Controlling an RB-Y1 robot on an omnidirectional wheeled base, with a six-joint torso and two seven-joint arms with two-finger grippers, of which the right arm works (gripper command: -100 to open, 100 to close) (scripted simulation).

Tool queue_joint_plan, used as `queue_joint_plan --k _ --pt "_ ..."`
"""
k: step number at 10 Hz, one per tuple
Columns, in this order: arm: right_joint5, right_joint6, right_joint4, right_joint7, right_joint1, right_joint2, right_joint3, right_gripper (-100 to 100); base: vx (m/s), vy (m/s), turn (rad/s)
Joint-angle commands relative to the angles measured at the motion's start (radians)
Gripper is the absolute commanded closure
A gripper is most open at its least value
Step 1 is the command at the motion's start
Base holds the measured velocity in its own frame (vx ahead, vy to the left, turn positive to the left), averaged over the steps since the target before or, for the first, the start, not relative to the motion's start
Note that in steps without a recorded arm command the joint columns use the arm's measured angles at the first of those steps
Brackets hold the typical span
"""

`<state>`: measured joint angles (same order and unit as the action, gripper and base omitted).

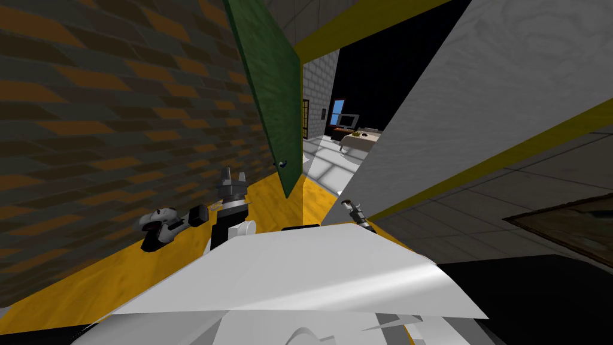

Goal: Pull the door open

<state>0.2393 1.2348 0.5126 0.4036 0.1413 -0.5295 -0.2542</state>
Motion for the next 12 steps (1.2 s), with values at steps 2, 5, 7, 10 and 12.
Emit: queue_joint_plan --k 2,5,7,10,12 --pt "0.002 0.027 -0.007 0.006 0.011 -0.006 -0.011 100 -0.181 -0.099 0.167" --pt "0.002 0.043 -0.02 0.008 0.008 -0.003 -0.017 100 -0.178 -0.046 0.106" --pt "0.022 0.014 -0.007 -0.012 -0.004 0.003 -0.027 100 -0.167 -0.04 0.178" --pt "0.047 -0.021 0.01 -0.034 -0.021 0.009 -0.036 100 -0.206 -0.059 0.128" --pt "0.068 -0.049 0.023 -0.052 -0.034 0.014 -0.043 100 -0.199 -0.063 0.165"
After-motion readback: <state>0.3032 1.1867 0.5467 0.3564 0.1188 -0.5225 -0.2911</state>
